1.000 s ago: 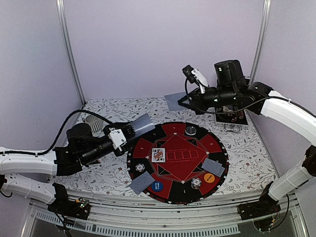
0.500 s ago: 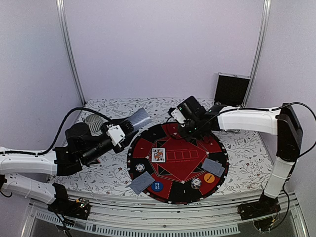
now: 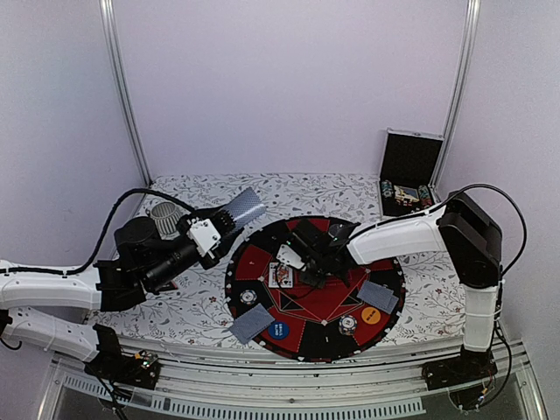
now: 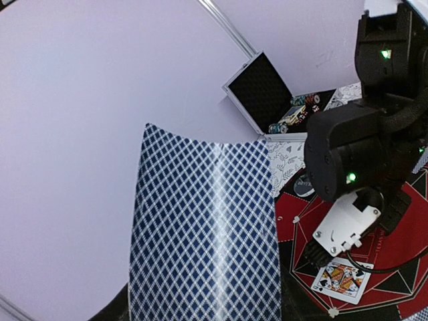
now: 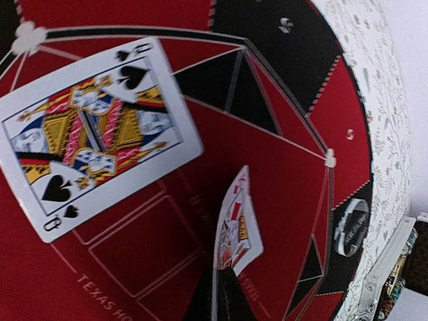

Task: Distribute texas hold em gaming equipment
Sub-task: Flop the poker card in the community card area.

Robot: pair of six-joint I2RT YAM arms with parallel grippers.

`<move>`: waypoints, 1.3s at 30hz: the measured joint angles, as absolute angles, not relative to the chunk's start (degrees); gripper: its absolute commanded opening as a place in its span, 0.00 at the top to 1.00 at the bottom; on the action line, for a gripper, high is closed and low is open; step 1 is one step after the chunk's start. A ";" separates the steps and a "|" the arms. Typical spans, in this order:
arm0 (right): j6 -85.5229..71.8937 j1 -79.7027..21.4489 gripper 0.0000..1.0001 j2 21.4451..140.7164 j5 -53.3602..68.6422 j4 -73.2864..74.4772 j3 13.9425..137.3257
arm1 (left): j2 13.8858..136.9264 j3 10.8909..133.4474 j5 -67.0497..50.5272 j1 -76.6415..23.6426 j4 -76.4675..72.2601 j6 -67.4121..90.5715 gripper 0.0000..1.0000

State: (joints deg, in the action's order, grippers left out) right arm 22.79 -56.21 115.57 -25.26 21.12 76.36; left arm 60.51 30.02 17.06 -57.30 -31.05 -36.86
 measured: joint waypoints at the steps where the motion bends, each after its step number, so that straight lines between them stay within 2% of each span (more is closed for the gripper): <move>1: 23.33 -56.58 0.98 116.07 -24.58 21.15 76.09 | 60.51 30.02 17.06 -57.25 -31.05 -36.84 0.49; 11: 26.02 -57.43 0.98 117.95 -20.38 21.82 76.40 | 60.51 30.02 17.02 -57.10 -31.07 -36.84 0.49; 34: 27.88 -57.43 0.97 119.39 -19.94 22.74 78.67 | 60.51 30.02 16.97 -56.99 -31.07 -36.80 0.49; 36: 27.88 -57.43 0.97 119.39 -19.90 22.76 78.67 | 60.51 30.02 16.97 -56.99 -31.07 -36.77 0.49; 39: 27.90 -57.45 0.89 119.39 -19.86 22.79 78.67 | 60.51 30.02 16.97 -56.97 -31.05 -36.71 0.49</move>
